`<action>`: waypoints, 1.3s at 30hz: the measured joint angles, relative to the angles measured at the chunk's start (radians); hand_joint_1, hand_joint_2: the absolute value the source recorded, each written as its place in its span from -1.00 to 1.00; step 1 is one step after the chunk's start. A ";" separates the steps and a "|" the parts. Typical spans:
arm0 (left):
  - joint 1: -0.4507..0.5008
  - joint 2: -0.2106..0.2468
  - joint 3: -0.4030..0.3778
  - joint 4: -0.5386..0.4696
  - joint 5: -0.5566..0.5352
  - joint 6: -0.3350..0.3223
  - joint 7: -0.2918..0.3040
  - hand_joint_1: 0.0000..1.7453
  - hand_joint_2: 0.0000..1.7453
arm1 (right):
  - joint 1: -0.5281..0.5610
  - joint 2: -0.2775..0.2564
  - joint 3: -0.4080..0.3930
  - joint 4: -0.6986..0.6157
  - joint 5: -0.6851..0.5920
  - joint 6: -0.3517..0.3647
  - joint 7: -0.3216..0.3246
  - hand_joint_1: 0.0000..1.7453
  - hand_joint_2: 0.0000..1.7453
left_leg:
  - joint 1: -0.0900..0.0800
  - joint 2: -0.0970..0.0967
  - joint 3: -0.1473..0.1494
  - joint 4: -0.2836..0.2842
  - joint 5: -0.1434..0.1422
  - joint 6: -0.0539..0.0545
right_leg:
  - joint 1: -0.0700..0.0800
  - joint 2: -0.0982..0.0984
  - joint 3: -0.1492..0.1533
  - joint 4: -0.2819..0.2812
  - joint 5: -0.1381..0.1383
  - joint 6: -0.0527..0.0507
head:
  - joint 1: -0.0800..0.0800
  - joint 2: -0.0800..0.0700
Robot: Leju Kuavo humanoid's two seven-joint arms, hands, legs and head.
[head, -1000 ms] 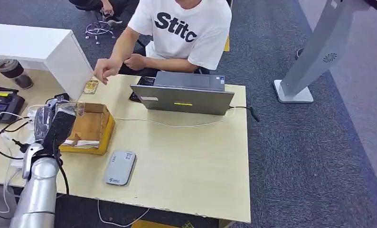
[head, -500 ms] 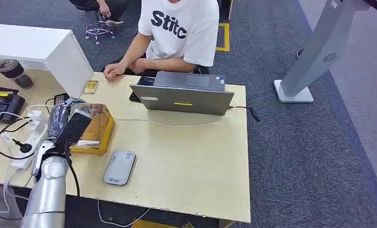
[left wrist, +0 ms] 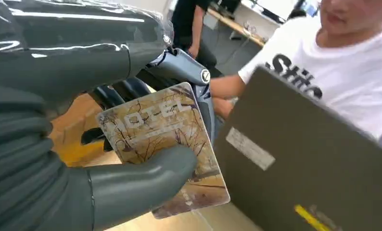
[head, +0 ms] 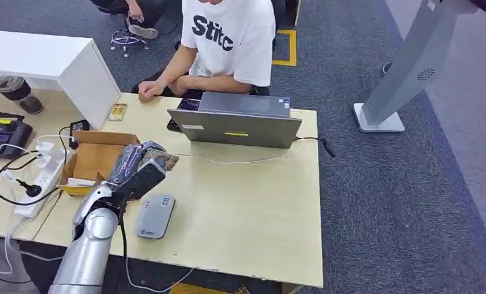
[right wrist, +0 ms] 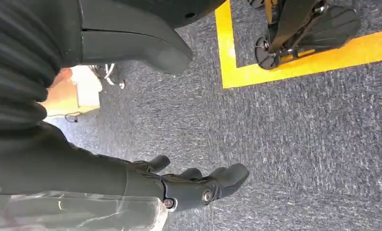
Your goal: Pass the card to the sensor for recognition and then transmit it.
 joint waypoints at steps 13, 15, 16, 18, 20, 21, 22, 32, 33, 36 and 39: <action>0.012 0.121 -0.271 0.000 -0.092 -0.006 0.128 1.00 1.00 | -0.002 -0.001 -0.033 0.000 -0.018 -0.003 0.010 -1.00 1.00 | 0.001 0.000 0.000 0.000 0.000 0.000 | 0.000 0.000 0.000 0.000 0.000 0.000 | 0.000 0.000; 0.011 0.132 -0.290 0.000 -0.101 -0.005 0.137 1.00 1.00 | -0.002 -0.001 -0.037 0.000 -0.018 -0.004 0.010 -1.00 1.00 | 0.001 0.000 0.000 0.000 0.000 0.000 | 0.000 0.000 0.000 0.000 0.000 0.000 | 0.000 0.000; 0.011 0.137 -0.296 0.000 -0.104 -0.004 0.140 1.00 1.00 | -0.002 -0.001 -0.040 0.000 -0.018 -0.004 0.010 -1.00 1.00 | 0.001 0.000 0.000 0.000 0.000 0.000 | 0.000 0.000 0.000 0.000 0.000 0.000 | 0.000 0.000; 0.011 0.145 -0.305 0.000 -0.113 -0.004 0.148 1.00 1.00 | -0.002 -0.001 -0.042 0.000 -0.019 -0.004 0.010 -1.00 1.00 | 0.000 0.000 0.000 0.000 0.000 0.000 | 0.000 0.000 0.000 0.000 0.000 0.000 | 0.000 0.000; 0.010 0.151 -0.315 0.000 -0.131 -0.001 0.162 1.00 1.00 | -0.002 -0.001 -0.045 0.000 -0.026 -0.005 0.010 -1.00 1.00 | 0.000 0.000 0.000 0.000 0.000 0.000 | 0.000 0.000 0.000 0.000 0.000 0.000 | 0.000 0.000; 0.010 0.155 -0.318 0.000 -0.146 0.003 0.171 1.00 1.00 | -0.002 -0.001 -0.048 0.000 -0.031 -0.005 0.010 -1.00 1.00 | 0.000 0.000 0.000 0.000 0.000 0.000 | 0.000 0.000 0.000 0.000 0.000 0.000 | 0.000 0.000; 0.009 0.156 -0.320 0.000 -0.164 0.007 0.182 1.00 1.00 | -0.002 -0.001 -0.051 0.000 -0.032 -0.005 0.010 -1.00 1.00 | 0.000 0.000 0.000 0.000 0.000 0.000 | 0.000 0.000 0.000 0.000 0.000 0.000 | 0.000 0.000; 0.002 0.173 -0.339 -0.014 -0.332 0.047 0.246 1.00 1.00 | -0.003 0.001 -0.070 -0.001 -0.035 -0.016 0.010 -1.00 1.00 | 0.001 0.000 0.000 0.000 0.000 0.000 | 0.000 0.000 0.000 0.000 0.000 0.000 | 0.000 0.000; 0.003 0.176 -0.341 -0.017 -0.339 0.047 0.246 1.00 1.00 | -0.003 0.001 -0.072 -0.001 -0.036 -0.016 0.011 -1.00 1.00 | 0.000 0.000 0.000 0.000 0.000 0.000 | 0.000 0.000 0.000 0.000 0.000 0.000 | 0.000 0.000; 0.013 0.181 -0.344 -0.031 -0.347 0.047 0.235 1.00 1.00 | -0.003 0.001 -0.078 -0.001 -0.036 -0.016 0.011 -1.00 1.00 | 0.000 0.000 0.000 0.000 0.000 0.000 | 0.000 0.000 0.000 0.000 0.000 0.000 | 0.000 0.000; 0.038 0.188 -0.351 -0.053 -0.347 0.047 0.219 1.00 1.00 | -0.003 0.001 -0.084 -0.001 -0.036 -0.016 0.011 -1.00 1.00 | 0.000 0.000 0.000 0.000 0.000 0.000 | 0.000 0.000 0.000 0.000 0.000 0.000 | 0.000 0.000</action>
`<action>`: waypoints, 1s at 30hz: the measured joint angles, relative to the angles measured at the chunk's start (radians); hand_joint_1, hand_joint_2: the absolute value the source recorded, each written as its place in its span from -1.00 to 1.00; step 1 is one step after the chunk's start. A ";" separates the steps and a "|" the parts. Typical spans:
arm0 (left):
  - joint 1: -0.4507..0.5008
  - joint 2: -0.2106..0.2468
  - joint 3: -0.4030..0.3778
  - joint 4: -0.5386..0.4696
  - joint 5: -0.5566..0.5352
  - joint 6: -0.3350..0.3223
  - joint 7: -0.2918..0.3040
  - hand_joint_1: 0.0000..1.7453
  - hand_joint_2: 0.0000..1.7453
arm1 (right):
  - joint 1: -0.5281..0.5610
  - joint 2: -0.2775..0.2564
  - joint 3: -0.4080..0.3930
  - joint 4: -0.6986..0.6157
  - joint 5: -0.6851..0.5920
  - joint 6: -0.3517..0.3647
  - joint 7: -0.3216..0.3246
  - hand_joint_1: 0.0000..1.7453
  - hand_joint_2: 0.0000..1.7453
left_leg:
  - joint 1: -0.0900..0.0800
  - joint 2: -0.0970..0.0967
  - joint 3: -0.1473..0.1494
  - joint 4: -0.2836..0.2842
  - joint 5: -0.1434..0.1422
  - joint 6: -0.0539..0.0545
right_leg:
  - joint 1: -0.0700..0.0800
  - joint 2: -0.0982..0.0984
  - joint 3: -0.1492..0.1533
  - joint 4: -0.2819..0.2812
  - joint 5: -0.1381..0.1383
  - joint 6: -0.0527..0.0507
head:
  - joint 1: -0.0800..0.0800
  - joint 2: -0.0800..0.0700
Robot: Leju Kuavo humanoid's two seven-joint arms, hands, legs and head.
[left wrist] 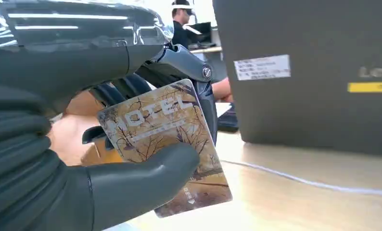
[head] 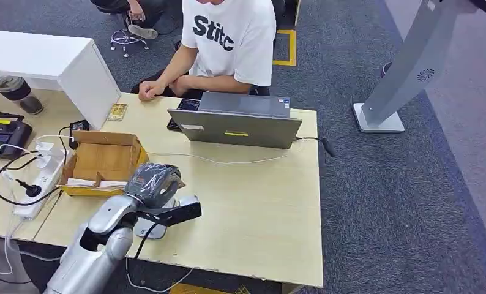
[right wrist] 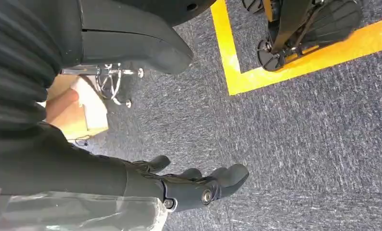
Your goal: Pass the card to the sensor for recognition and then transmit it.
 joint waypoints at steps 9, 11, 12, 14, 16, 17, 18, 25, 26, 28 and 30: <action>0.047 0.016 -0.016 -0.029 0.003 0.003 -0.011 1.00 1.00 | 0.000 0.000 -0.006 0.000 0.000 0.000 -0.002 -1.00 1.00 | 0.000 0.000 0.000 0.000 0.000 0.000 | 0.000 0.000 0.000 0.000 0.000 0.000 | 0.000 0.000; 0.062 0.018 -0.017 -0.030 0.004 0.008 -0.014 1.00 1.00 | 0.000 0.000 -0.006 0.000 0.000 0.000 -0.002 -1.00 1.00 | 0.000 0.000 0.000 0.000 0.000 0.000 | 0.000 0.000 0.000 0.000 0.000 0.000 | 0.000 0.000; 0.072 0.021 -0.017 -0.033 0.004 0.010 -0.016 1.00 1.00 | 0.000 0.000 -0.007 0.000 0.000 0.000 -0.002 -1.00 1.00 | 0.000 0.000 0.000 0.000 0.000 0.000 | 0.000 0.000 0.000 0.000 0.000 0.000 | 0.000 0.000; 0.080 0.024 -0.017 -0.034 0.004 0.013 -0.016 1.00 1.00 | 0.000 0.000 -0.007 0.000 0.000 0.000 -0.002 -1.00 1.00 | 0.000 0.000 0.000 0.000 0.000 0.000 | 0.000 0.000 0.000 0.000 0.000 0.000 | 0.000 0.000; 0.094 0.030 -0.017 -0.040 0.004 0.021 -0.015 1.00 1.00 | -0.001 0.000 -0.008 0.000 -0.001 0.000 -0.003 -1.00 1.00 | 0.000 0.000 0.000 0.000 0.000 0.000 | 0.000 0.000 0.000 0.000 0.000 0.000 | 0.000 0.000; 0.104 0.032 -0.017 -0.046 0.003 0.025 -0.013 1.00 1.00 | -0.001 0.000 -0.008 0.000 -0.001 0.000 -0.003 -1.00 1.00 | 0.000 0.000 0.000 0.000 0.000 0.000 | 0.000 0.000 0.000 0.000 0.000 0.000 | 0.000 0.000; 0.115 0.033 -0.017 -0.052 -0.001 0.030 -0.008 1.00 1.00 | -0.001 0.000 -0.008 0.000 -0.001 0.000 -0.003 -1.00 1.00 | 0.000 0.000 0.000 0.000 0.000 0.000 | 0.000 0.000 0.000 0.000 0.000 0.000 | 0.000 0.000; 0.193 0.038 -0.001 -0.112 -0.047 0.076 0.025 1.00 1.00 | 0.000 0.005 -0.019 0.000 -0.003 -0.004 -0.001 -1.00 1.00 | 0.000 0.000 0.000 0.000 0.000 0.000 | 0.000 0.000 0.000 0.000 0.000 0.000 | 0.000 0.000; 0.202 0.037 0.006 -0.121 -0.052 0.082 0.027 1.00 1.00 | -0.001 0.006 -0.022 -0.001 -0.002 -0.005 -0.001 -1.00 1.00 | 0.000 0.000 0.000 0.000 0.000 0.000 | 0.000 0.000 0.000 0.000 0.000 0.000 | 0.000 0.000; 0.211 0.037 0.012 -0.130 -0.054 0.083 0.031 1.00 1.00 | -0.001 0.008 -0.024 -0.002 -0.002 -0.005 -0.001 -1.00 1.00 | 0.000 0.000 0.000 0.000 0.000 0.000 | 0.000 0.000 0.000 0.000 0.000 0.000 | 0.000 0.000; 0.219 0.037 0.015 -0.139 -0.055 0.084 0.031 1.00 1.00 | -0.001 0.008 -0.024 -0.002 -0.002 -0.005 -0.001 -1.00 1.00 | 0.000 0.000 0.000 0.000 0.000 0.000 | 0.000 0.000 0.000 0.000 0.000 0.000 | 0.000 0.000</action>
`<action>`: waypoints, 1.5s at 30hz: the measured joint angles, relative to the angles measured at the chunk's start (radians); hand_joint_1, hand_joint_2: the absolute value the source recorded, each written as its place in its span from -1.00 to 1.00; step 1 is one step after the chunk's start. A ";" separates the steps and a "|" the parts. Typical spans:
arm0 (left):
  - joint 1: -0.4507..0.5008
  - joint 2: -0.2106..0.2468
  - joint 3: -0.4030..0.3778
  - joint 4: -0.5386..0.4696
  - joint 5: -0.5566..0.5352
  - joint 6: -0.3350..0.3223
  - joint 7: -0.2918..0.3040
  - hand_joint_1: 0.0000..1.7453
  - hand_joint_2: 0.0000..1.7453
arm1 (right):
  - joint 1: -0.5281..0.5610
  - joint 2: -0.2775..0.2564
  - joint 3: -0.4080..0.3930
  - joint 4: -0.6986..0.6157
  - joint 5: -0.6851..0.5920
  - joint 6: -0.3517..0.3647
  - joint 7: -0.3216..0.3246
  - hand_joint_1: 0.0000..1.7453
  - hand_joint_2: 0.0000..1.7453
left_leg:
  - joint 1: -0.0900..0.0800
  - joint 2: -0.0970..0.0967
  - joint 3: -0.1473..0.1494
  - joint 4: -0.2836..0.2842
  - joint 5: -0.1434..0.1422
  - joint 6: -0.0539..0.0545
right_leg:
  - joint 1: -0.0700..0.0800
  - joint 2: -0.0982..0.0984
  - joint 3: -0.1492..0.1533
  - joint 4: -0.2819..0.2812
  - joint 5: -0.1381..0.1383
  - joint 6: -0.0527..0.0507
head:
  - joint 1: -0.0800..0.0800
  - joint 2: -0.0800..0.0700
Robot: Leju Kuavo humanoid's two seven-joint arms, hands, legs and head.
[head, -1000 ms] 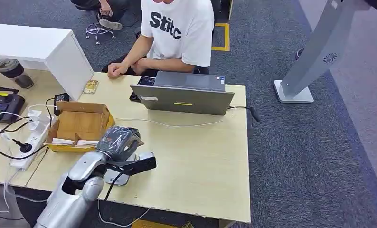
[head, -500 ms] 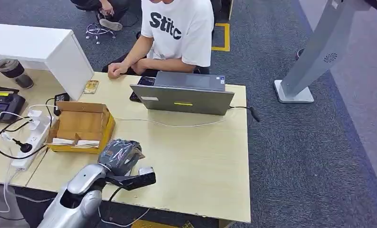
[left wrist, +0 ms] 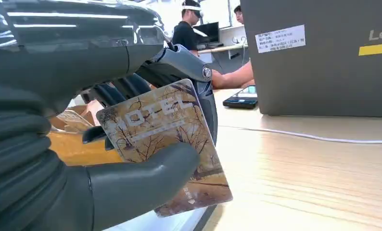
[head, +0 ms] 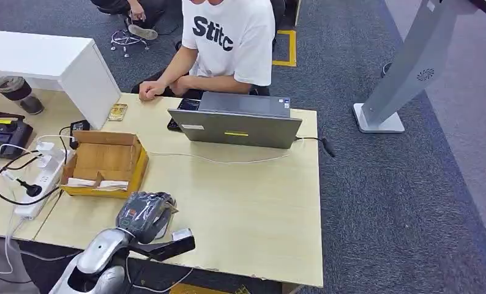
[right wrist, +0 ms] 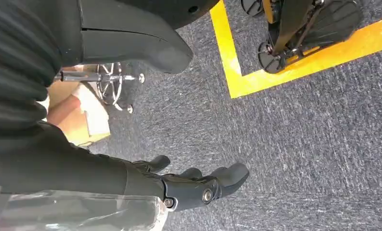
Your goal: Pass the card to the sensor for recognition and then transmit it.
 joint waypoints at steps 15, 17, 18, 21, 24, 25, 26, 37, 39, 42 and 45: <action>0.030 -0.017 0.048 -0.037 -0.046 0.010 0.013 1.00 1.00 | 0.000 0.002 -0.001 -0.001 0.001 -0.002 0.002 -1.00 1.00 | 0.000 0.000 0.000 0.000 0.000 0.000 | 0.000 0.000 0.000 0.000 0.000 0.000 | 0.000 0.000; 0.041 -0.023 0.057 -0.049 -0.060 0.013 0.013 1.00 1.00 | 0.000 0.002 -0.001 -0.002 0.003 -0.004 0.002 -1.00 1.00 | 0.000 0.000 0.000 0.000 0.000 0.000 | 0.000 0.000 0.000 0.000 0.000 0.000 | 0.000 0.000; 0.046 -0.026 0.065 -0.055 -0.071 0.013 0.014 1.00 1.00 | 0.000 0.002 -0.002 -0.002 0.003 -0.007 0.003 -1.00 1.00 | 0.000 0.000 0.000 0.000 0.000 0.000 | 0.000 0.000 0.000 0.000 0.000 0.000 | 0.000 0.000; 0.049 -0.031 0.071 -0.059 -0.078 0.013 0.015 1.00 1.00 | 0.000 0.002 -0.001 -0.002 0.005 -0.008 0.005 -1.00 1.00 | 0.000 0.000 0.000 0.000 0.000 0.000 | 0.000 0.000 0.000 0.000 0.000 0.000 | 0.000 0.000; 0.049 -0.031 0.071 -0.059 -0.078 0.013 0.015 1.00 1.00 | 0.000 0.002 -0.001 -0.002 0.005 -0.008 0.005 -1.00 1.00 | 0.000 0.000 0.000 0.000 0.000 0.000 | 0.000 0.000 0.000 0.000 0.000 0.000 | 0.000 0.000; 0.049 -0.031 0.071 -0.059 -0.078 0.013 0.015 1.00 1.00 | 0.000 0.002 -0.001 -0.002 0.005 -0.008 0.005 -1.00 1.00 | 0.000 0.000 0.000 0.000 0.000 0.000 | 0.000 0.000 0.000 0.000 0.000 0.000 | 0.000 0.000; 0.049 -0.031 0.071 -0.059 -0.078 0.013 0.015 1.00 1.00 | 0.000 0.002 -0.001 -0.002 0.005 -0.008 0.005 -1.00 1.00 | 0.000 0.000 0.000 0.000 0.000 0.000 | 0.000 0.000 0.000 0.000 0.000 0.000 | 0.000 0.000; 0.105 -0.089 0.173 -0.084 -0.116 0.009 0.033 1.00 1.00 | 0.000 0.003 -0.001 -0.002 0.014 -0.014 0.016 -1.00 1.00 | 0.000 0.000 0.000 0.000 0.000 0.000 | 0.000 0.000 0.000 0.000 0.000 0.000 | 0.000 0.000; 0.111 -0.095 0.182 -0.084 -0.116 0.007 0.033 1.00 1.00 | 0.000 0.003 -0.001 -0.002 0.024 -0.014 0.016 -1.00 1.00 | 0.000 0.000 0.000 0.000 0.000 0.000 | 0.000 0.000 0.000 0.000 0.000 0.000 | 0.000 0.000; 0.116 -0.101 0.202 -0.083 -0.116 0.002 0.037 1.00 1.00 | 0.000 0.003 -0.001 -0.002 0.028 -0.013 0.017 -1.00 1.00 | 0.000 0.000 0.000 0.000 0.000 0.000 | 0.000 0.000 0.000 0.000 0.000 0.000 | 0.000 0.000; 0.113 -0.112 0.237 -0.072 -0.104 -0.018 0.046 1.00 1.00 | -0.001 0.003 -0.001 -0.002 0.052 -0.010 0.021 -1.00 1.00 | 0.000 0.000 0.000 0.000 0.000 0.000 | 0.000 0.000 0.000 0.000 0.000 0.000 | 0.000 0.000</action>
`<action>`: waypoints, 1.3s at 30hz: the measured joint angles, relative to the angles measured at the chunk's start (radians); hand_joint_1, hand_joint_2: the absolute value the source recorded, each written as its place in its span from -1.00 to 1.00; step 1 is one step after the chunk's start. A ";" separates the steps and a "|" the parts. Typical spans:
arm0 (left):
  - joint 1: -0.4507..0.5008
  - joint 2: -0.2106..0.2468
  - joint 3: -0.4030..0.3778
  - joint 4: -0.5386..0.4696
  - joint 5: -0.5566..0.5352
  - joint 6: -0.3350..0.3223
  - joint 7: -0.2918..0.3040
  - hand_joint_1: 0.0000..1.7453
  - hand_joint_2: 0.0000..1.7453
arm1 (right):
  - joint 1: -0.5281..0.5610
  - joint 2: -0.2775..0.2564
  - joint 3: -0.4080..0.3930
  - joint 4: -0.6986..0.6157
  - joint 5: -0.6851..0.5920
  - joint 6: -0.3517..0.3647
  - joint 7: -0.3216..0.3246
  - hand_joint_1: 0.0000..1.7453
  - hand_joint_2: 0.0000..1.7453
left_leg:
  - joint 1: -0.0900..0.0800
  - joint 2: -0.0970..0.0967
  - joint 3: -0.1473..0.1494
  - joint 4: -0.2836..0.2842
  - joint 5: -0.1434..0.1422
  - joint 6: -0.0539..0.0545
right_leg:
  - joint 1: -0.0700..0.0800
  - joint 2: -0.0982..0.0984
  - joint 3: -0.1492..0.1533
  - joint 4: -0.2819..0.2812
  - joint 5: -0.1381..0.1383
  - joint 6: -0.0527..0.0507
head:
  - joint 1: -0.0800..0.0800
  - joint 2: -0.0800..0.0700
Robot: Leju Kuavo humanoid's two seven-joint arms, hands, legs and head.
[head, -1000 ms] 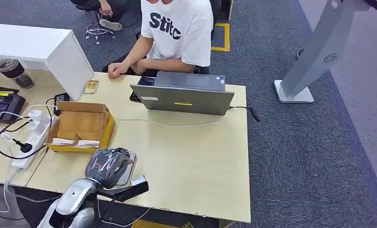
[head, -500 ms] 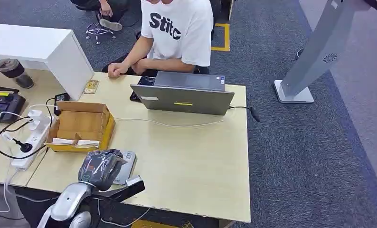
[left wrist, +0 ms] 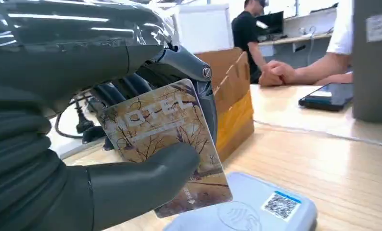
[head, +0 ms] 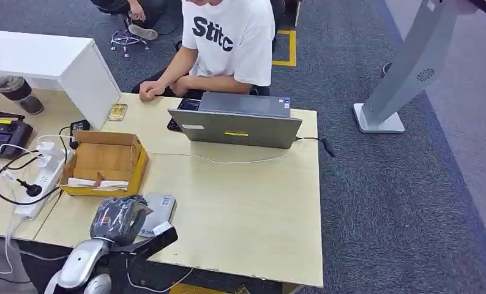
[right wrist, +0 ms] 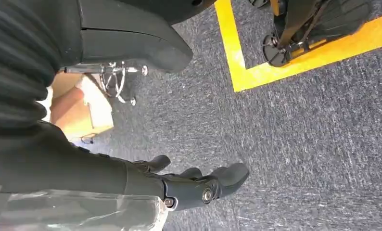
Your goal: Pass the card to the sensor for recognition and then transmit it.
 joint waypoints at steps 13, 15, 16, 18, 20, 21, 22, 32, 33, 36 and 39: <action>-0.105 -0.042 0.199 0.206 -0.049 0.037 -0.047 1.00 1.00 | -0.001 0.000 0.030 -0.001 0.078 0.013 0.015 -1.00 1.00 | 0.000 0.000 0.000 0.000 0.000 0.000 | 0.000 0.000 0.000 0.000 0.000 0.000 | 0.000 0.000; -0.112 -0.050 0.211 0.228 -0.063 0.051 -0.056 1.00 1.00 | 0.000 -0.001 0.037 -0.001 0.087 0.013 0.016 -1.00 1.00 | 0.000 0.000 0.000 0.000 0.000 0.000 | 0.000 0.000 0.000 0.000 0.000 0.000 | 0.000 0.000; -0.115 -0.054 0.215 0.236 -0.069 0.053 -0.061 1.00 1.00 | 0.000 -0.001 0.040 -0.001 0.093 0.013 0.016 -1.00 1.00 | 0.000 0.000 0.000 0.000 0.000 0.000 | 0.000 0.000 0.000 0.000 0.000 0.000 | 0.000 0.000; -0.122 -0.062 0.222 0.254 -0.076 0.061 -0.068 1.00 1.00 | -0.001 -0.001 0.047 -0.001 0.100 0.013 0.016 -1.00 1.00 | 0.000 0.000 0.000 0.000 0.000 0.000 | 0.000 0.000 0.000 0.000 0.000 0.000 | 0.000 0.000; -0.127 -0.069 0.228 0.266 -0.081 0.064 -0.072 1.00 1.00 | -0.001 -0.001 0.051 -0.001 0.100 0.013 0.016 -1.00 1.00 | 0.000 0.000 0.000 0.000 0.000 0.000 | 0.000 0.000 0.000 0.000 0.000 0.000 | 0.000 0.000; -0.128 -0.071 0.230 0.271 -0.081 0.064 -0.072 1.00 1.00 | 0.000 -0.001 0.052 -0.001 0.100 0.013 0.017 -1.00 1.00 | 0.000 0.000 0.000 0.000 0.000 0.000 | 0.000 0.000 0.000 0.000 0.000 0.000 | 0.000 0.000; -0.129 -0.073 0.231 0.275 -0.082 0.064 -0.072 1.00 1.00 | 0.000 -0.001 0.053 -0.001 0.100 0.013 0.017 -1.00 1.00 | 0.000 0.000 0.000 0.000 0.000 0.000 | 0.000 0.000 0.000 0.000 0.000 0.000 | 0.000 0.000; -0.136 -0.088 0.233 0.294 -0.089 0.091 -0.107 1.00 1.00 | 0.000 -0.001 0.054 -0.002 0.110 0.012 0.014 -1.00 1.00 | 0.000 0.000 0.000 0.000 0.000 0.000 | 0.000 0.000 0.000 0.000 0.000 0.000 | 0.000 0.000; -0.136 -0.090 0.233 0.291 -0.086 0.095 -0.116 1.00 1.00 | 0.000 -0.001 0.054 -0.002 0.115 0.010 0.014 -1.00 1.00 | 0.000 0.000 0.000 0.000 0.000 0.000 | 0.000 0.000 0.000 0.000 0.000 0.000 | 0.000 0.000; -0.132 -0.095 0.222 0.257 -0.063 0.095 -0.151 1.00 1.00 | 0.000 -0.001 0.054 -0.003 0.115 0.009 0.011 -1.00 1.00 | 0.000 0.000 0.000 0.000 0.000 0.000 | 0.000 0.000 0.000 0.000 0.000 0.000 | 0.000 0.000; -0.119 -0.094 0.188 0.206 -0.046 0.094 -0.173 1.00 1.00 | 0.000 -0.001 0.054 -0.005 0.115 0.008 0.009 -1.00 1.00 | 0.000 0.000 0.000 0.000 0.000 0.000 | 0.000 0.000 0.000 0.000 0.000 0.000 | 0.000 0.000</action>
